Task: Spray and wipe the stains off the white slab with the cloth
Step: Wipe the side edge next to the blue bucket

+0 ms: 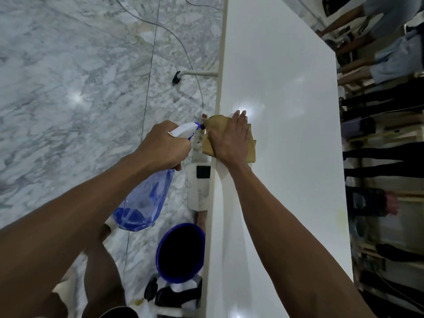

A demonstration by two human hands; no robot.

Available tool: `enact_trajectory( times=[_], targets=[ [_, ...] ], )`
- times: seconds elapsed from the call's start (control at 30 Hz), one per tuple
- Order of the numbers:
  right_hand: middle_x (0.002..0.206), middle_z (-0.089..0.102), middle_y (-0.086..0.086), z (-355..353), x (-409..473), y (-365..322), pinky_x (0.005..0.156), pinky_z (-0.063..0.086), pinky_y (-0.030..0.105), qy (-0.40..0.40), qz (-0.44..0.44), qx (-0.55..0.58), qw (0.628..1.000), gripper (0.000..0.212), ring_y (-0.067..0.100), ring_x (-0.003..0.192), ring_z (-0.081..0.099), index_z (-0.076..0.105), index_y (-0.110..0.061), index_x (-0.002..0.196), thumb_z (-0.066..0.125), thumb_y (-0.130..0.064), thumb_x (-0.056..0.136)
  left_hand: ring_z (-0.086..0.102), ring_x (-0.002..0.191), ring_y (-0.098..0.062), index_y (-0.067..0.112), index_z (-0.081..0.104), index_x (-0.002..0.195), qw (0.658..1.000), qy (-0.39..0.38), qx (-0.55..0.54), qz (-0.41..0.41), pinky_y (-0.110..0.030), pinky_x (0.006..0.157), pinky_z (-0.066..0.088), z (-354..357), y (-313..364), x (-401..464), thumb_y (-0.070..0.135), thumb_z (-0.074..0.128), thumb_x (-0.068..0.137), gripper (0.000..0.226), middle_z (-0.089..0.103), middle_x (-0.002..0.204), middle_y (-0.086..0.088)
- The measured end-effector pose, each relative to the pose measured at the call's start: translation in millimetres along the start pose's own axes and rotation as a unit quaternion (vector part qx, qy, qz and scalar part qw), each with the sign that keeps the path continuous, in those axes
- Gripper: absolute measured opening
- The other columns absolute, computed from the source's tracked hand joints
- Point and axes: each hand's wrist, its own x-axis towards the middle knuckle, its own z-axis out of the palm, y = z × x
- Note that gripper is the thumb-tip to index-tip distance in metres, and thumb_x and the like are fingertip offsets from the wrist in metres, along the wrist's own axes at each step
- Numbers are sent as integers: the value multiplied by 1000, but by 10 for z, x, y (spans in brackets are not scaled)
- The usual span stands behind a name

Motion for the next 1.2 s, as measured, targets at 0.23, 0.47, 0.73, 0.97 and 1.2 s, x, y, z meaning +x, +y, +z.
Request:
enact_trajectory(
  times=[0.23, 0.47, 0.73, 0.97, 1.2],
  targets=[
    [167, 1, 18, 138, -1042, 182, 126, 2, 42, -11, 16, 1, 1000, 93, 28, 155, 1, 2, 0, 158, 36, -57, 93, 63, 45, -21, -13, 65, 92, 1000, -18, -6, -12, -39, 60, 52, 68, -543, -957, 13, 50, 73, 36, 71, 87, -35],
    [167, -1, 17, 331, -2224, 446, 126, 0, 42, -20, 35, 2, 999, 92, 27, 155, -1, 1, -2, 158, 43, -55, 96, 62, 44, -21, -14, 66, 94, 998, -44, 40, -15, -34, 57, 52, 338, -935, -1777, 3, 53, 84, 24, 71, 88, -36],
    [167, -2, 15, 525, -3251, 675, 126, -1, 41, -22, 47, -8, 999, 90, 26, 155, -2, 0, -4, 158, 42, -54, 97, 62, 46, -25, -15, 65, 95, 997, -64, 37, -24, -38, 59, 52, 809, -1250, -2487, 1, 50, 79, 27, 69, 91, -39],
    [167, -3, 14, 645, -4009, 853, 126, -1, 42, -20, 45, 6, 999, 90, 25, 155, -4, -1, -5, 159, 44, -51, 95, 60, 42, -20, -10, 65, 100, 997, -56, 37, -44, -37, 59, 52, 1091, -1696, -3162, 5, 52, 78, 29, 72, 91, -33],
    [167, -2, 14, 800, -4952, 1063, 126, -2, 41, -9, 43, -3, 999, 89, 25, 155, -2, -1, -4, 158, 41, -53, 97, 60, 43, -20, -8, 64, 105, 998, -36, 10, -53, -35, 57, 53, 1372, -2151, -3971, 17, 50, 58, 55, 71, 92, -29]
  ],
)
